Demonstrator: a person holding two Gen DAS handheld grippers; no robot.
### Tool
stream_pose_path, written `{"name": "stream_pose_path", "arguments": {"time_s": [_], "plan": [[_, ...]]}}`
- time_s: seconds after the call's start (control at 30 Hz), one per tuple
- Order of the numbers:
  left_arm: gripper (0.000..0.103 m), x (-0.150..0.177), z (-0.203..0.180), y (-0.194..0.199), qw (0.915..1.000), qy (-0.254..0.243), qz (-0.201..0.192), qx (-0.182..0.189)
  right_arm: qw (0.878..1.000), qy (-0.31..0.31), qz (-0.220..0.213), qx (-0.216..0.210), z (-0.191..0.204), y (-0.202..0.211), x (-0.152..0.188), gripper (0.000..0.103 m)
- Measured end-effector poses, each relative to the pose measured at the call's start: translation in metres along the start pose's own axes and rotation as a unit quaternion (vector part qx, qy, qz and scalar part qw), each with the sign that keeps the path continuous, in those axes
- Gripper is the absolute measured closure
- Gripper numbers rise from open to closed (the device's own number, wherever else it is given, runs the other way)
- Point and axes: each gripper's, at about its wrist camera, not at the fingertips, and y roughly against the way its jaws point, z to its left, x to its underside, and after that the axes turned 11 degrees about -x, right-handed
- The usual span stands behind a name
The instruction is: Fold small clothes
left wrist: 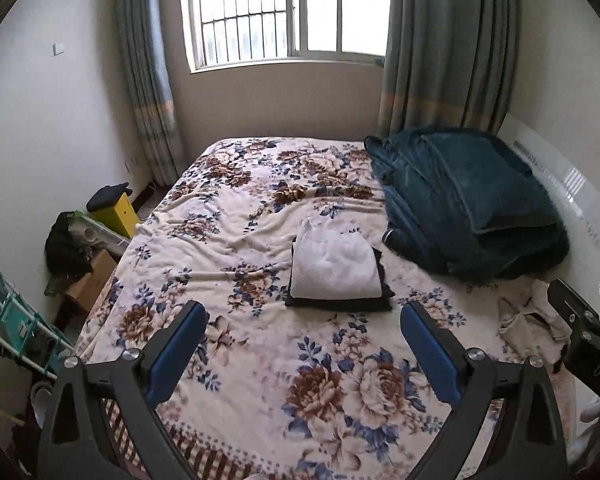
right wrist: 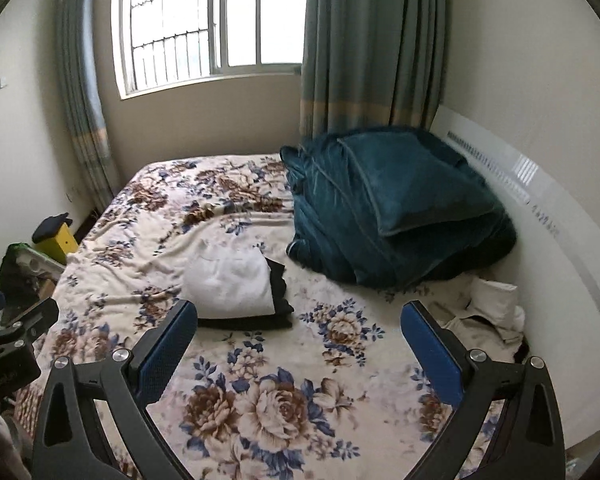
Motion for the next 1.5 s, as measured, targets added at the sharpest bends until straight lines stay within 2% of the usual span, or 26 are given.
{"name": "stream_pose_path", "arguments": {"time_s": [0.17,0.27,0.43,0.53,0.83,1.5], "plan": [[0.004,0.01,0.019,0.05,0.9996,-0.004,-0.027,0.003,1.0,0.001,-0.02,0.001,0.017,0.079,0.01,0.0],[0.004,0.018,0.028,0.071,0.9993,-0.012,-0.033,0.013,1.0,-0.001,-0.022,0.001,0.027,0.11,0.018,0.0],[0.0,0.025,0.033,0.079,0.9991,-0.017,-0.03,0.025,1.0,-0.007,-0.022,0.008,0.041,0.14,0.033,0.0],[0.0,0.028,0.035,0.08,0.9995,-0.012,-0.027,0.015,1.0,-0.008,-0.028,0.007,0.04,0.15,0.034,0.0],[0.0,0.034,0.032,0.09,0.9994,0.003,-0.034,0.005,0.999,0.021,-0.036,-0.006,0.037,0.151,0.021,0.0],[0.0,0.033,0.031,0.095,0.9991,0.001,-0.042,-0.004,0.999,0.014,-0.029,-0.03,0.042,0.145,0.02,0.0]]}}
